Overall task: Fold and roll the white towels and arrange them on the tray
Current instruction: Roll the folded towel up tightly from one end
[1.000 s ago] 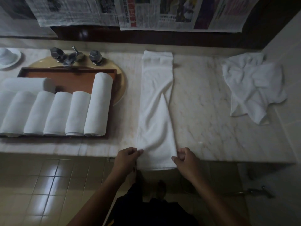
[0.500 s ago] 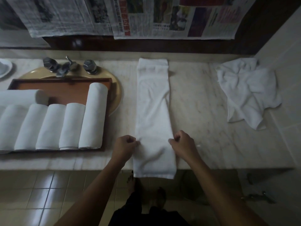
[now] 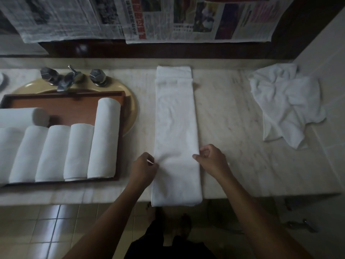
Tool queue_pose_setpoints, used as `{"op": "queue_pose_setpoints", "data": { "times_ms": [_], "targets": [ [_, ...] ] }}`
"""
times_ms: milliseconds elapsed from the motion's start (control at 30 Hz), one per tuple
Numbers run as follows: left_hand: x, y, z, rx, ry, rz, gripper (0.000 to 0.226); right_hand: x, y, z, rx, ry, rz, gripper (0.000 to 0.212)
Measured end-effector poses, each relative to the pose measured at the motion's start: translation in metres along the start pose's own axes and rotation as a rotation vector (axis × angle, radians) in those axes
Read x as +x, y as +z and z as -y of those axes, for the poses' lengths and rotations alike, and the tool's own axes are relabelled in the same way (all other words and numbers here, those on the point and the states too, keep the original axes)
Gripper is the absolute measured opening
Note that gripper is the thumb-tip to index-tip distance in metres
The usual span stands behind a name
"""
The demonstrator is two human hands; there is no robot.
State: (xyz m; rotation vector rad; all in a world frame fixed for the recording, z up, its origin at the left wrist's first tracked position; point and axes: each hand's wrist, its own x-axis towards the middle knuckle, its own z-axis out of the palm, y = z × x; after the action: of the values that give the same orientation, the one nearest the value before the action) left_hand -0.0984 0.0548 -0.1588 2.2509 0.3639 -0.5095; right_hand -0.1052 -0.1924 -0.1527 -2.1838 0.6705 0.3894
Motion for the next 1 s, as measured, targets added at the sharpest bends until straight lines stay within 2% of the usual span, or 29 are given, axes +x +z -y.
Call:
{"op": "queue_pose_setpoints", "data": {
  "times_ms": [100,167,233,300,433,567,633,767,833,1000],
  "targets": [
    [-0.006,0.003,0.004,0.092,0.165,-0.13,0.035,-0.008,0.01,-0.004,-0.034,-0.111,-0.105,0.038],
    [-0.009,0.014,0.003,0.222,0.341,-0.217,0.048,-0.009,0.021,-0.004,-0.121,-0.324,-0.223,0.039],
    [-0.004,0.029,-0.001,0.304,0.461,-0.233,0.054,-0.004,0.035,-0.002,-0.274,-0.5,-0.241,0.046],
    [0.008,0.044,-0.006,0.349,0.576,-0.178,0.056,0.01,0.047,0.001,-0.453,-0.597,-0.23,0.053],
    [0.041,0.05,0.008,0.569,0.643,-0.04,0.064,0.043,0.058,-0.006,-0.685,-0.61,-0.142,0.059],
    [0.062,0.023,0.021,0.554,0.538,-0.139,0.066,0.07,0.033,-0.017,-0.677,-0.482,-0.252,0.063],
    [0.053,0.018,0.021,0.528,0.568,-0.162,0.068,0.066,0.031,-0.018,-0.642,-0.445,-0.278,0.065],
    [0.027,0.039,0.024,0.562,0.772,-0.039,0.066,0.016,0.068,-0.019,-0.667,-0.591,-0.174,0.066],
    [0.037,0.044,0.028,0.583,0.774,-0.025,0.064,0.01,0.079,-0.022,-0.707,-0.616,-0.133,0.066],
    [0.094,0.035,0.006,0.599,0.746,-0.087,0.061,0.071,0.07,0.012,-0.679,-0.649,-0.2,0.064]
  ]
}}
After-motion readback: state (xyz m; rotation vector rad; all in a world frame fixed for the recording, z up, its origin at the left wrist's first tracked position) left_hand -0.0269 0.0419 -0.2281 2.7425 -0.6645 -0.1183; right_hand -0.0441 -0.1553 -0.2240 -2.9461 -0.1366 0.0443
